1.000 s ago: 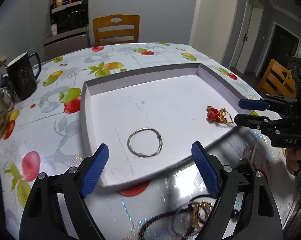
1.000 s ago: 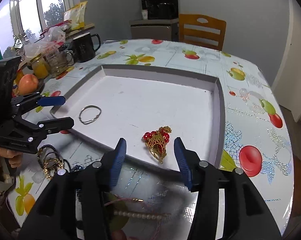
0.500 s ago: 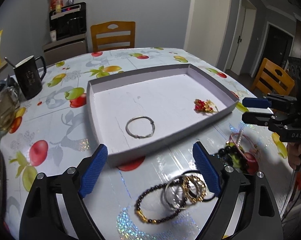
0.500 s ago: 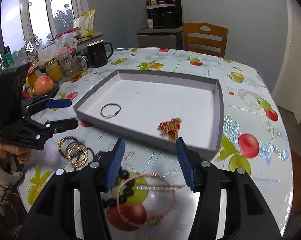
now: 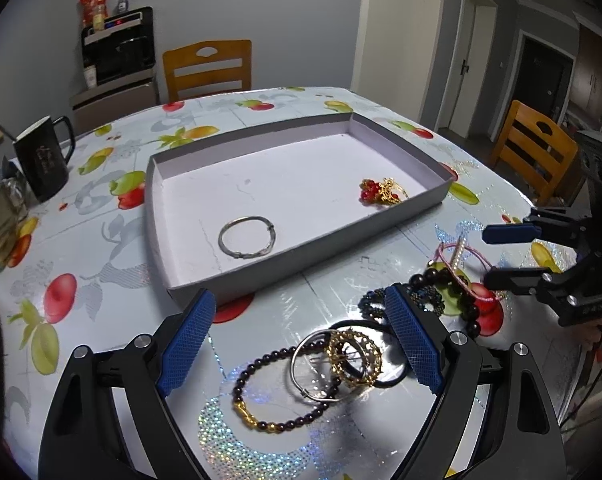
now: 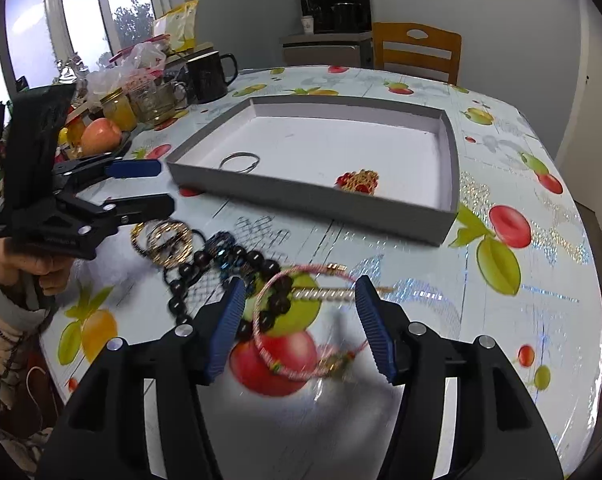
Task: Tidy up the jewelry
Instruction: 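Grasp the pink cord bracelet with the right gripper while the left gripper grasps the gold ring brooch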
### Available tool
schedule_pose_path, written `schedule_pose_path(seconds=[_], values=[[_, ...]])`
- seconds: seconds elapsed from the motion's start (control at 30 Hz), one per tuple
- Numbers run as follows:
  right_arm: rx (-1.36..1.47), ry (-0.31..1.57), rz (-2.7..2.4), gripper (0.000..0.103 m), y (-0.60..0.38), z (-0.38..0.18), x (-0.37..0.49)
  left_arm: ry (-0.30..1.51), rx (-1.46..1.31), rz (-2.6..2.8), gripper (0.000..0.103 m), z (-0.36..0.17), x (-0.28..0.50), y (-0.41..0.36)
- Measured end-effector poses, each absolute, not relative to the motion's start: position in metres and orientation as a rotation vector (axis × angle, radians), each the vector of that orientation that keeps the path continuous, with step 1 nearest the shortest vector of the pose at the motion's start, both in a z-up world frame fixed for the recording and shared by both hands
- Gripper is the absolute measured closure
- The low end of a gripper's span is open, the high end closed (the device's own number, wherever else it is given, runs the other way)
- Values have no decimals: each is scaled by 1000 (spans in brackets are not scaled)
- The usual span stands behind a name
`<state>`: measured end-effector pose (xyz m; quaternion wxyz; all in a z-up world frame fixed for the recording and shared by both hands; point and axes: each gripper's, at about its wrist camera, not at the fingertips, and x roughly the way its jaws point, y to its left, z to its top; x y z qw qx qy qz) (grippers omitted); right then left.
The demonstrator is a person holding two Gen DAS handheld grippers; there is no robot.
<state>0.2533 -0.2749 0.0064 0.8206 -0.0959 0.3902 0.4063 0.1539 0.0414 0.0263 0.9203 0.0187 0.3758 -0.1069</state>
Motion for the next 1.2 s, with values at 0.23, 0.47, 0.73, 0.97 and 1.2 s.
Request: schedule_pose_path(seconds=[0.23, 0.47, 0.73, 0.97, 1.2], values=[[-297, 827, 885, 46, -274, -3, 230, 772, 25, -233, 16, 25, 146, 41], [-358, 837, 900, 78, -268, -13, 225, 779, 51, -264, 16, 23, 131, 36], [-310, 815, 903, 97, -276, -8, 227, 788, 57, -278, 16, 19, 121, 37], [-233, 764, 892, 97, -290, 13, 232, 782, 63, -295, 16, 18, 114, 37], [-206, 751, 885, 97, -296, 20, 234, 770, 98, -332, 17, 18, 108, 30]])
